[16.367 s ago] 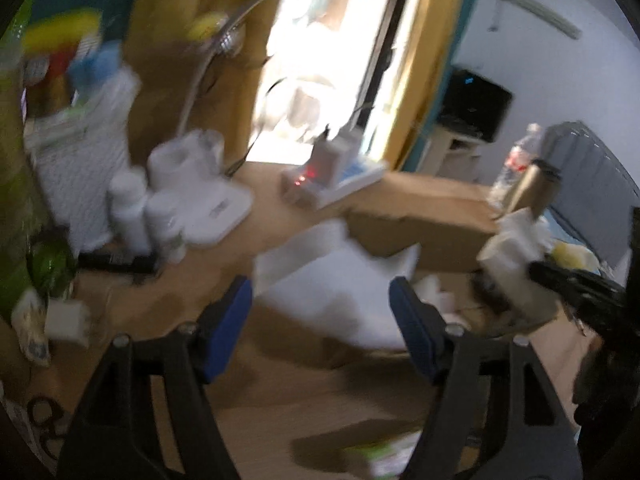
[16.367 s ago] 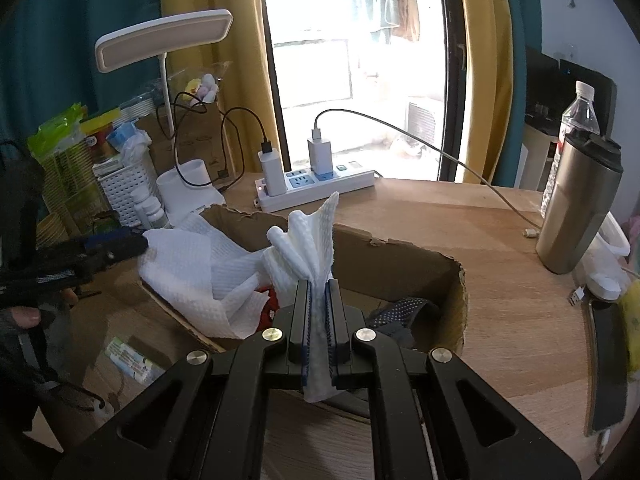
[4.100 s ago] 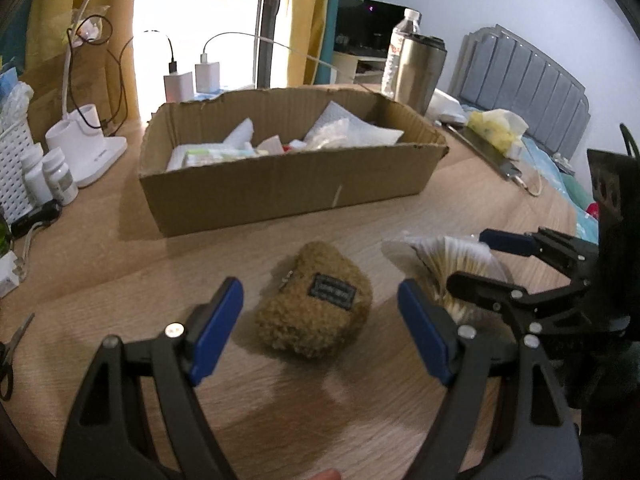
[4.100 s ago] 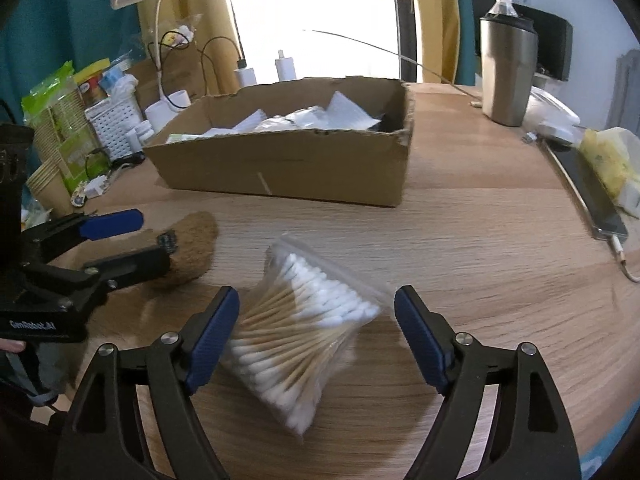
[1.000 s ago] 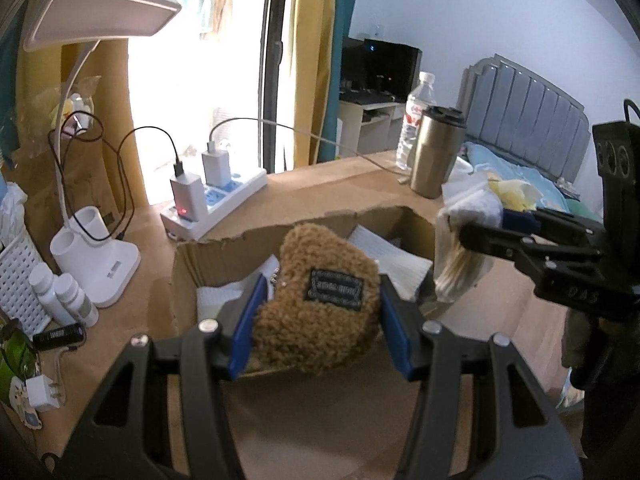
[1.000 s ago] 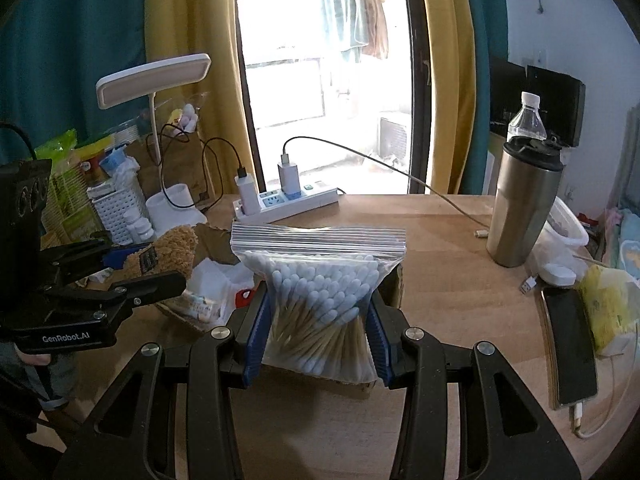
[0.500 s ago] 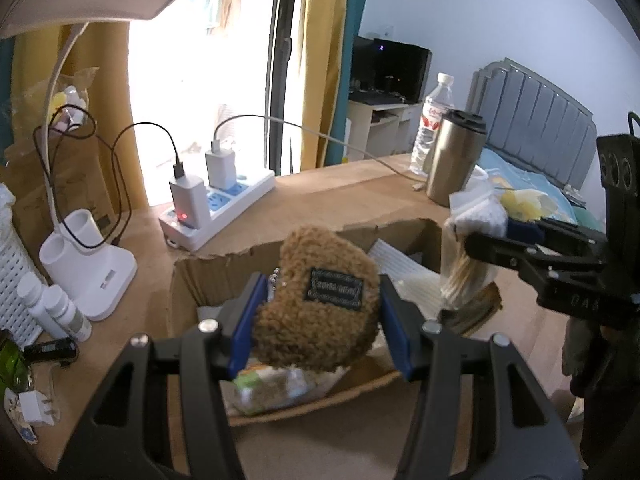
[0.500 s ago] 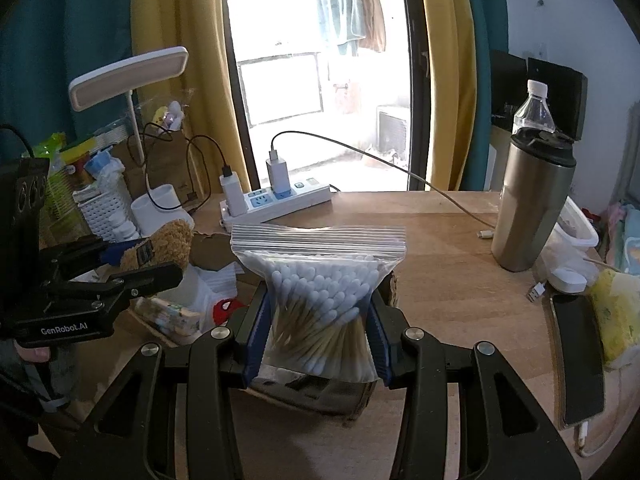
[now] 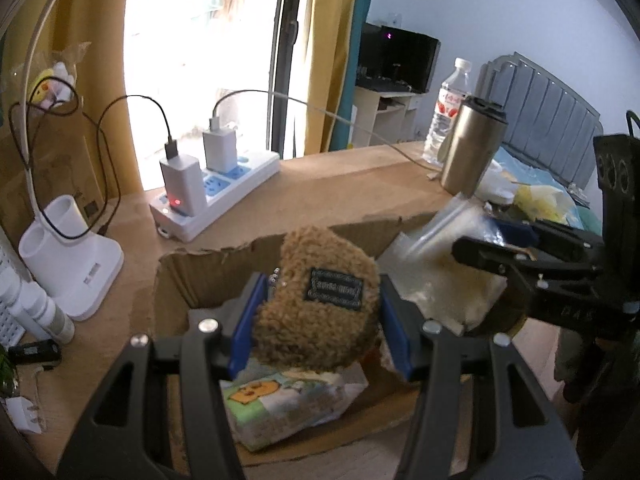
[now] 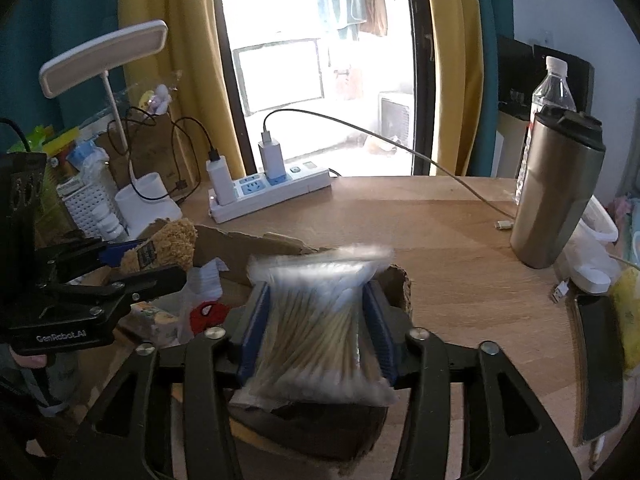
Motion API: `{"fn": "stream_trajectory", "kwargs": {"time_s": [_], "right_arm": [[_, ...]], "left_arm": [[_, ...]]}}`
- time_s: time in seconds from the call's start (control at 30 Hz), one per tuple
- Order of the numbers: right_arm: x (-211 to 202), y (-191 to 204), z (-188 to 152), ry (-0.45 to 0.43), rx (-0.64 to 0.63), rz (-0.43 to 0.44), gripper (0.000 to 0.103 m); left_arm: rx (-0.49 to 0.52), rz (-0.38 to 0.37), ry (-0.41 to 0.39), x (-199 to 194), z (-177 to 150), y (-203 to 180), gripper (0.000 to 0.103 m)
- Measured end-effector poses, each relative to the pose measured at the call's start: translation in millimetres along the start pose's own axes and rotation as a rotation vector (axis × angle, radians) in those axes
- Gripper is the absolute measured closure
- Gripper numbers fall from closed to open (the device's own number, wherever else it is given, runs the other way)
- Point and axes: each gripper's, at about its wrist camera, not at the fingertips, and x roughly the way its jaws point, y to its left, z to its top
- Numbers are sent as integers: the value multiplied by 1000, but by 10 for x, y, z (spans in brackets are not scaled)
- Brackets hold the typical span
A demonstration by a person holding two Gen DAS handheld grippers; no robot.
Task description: Organize soft objects
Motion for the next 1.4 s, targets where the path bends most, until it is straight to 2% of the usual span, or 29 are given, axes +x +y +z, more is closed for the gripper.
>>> {"fn": "stream_trajectory", "kwargs": {"time_s": [0.1,0.3,0.37,0.43,0.5,0.97,1.4], "right_arm": [[-12,-12,2,-21,-8,-9,39],[-53,-14,1,-36,-20,-17,37],[-78,-29,-15,-35,-15,-20,37],[-102,-25,-22,-35,-14,-21,37],[-145,-19,-27,-37,-16,-20,37],[-501,63,-77,-73,-17,-49,37],[-963,250,-161,-120,-29,-78,37]], "left_arm": [[-12,-11,14,41,5,8,46],[-12,-15,31,78,2,-29,45],[-6,-10,36,78,4,-54,42],[4,-11,24,42,16,-90,32],[10,-14,3,-20,33,-128,29],[11,-3,-45,-404,-11,-220,28],[0,-22,-158,-986,-118,-311,28]]}}
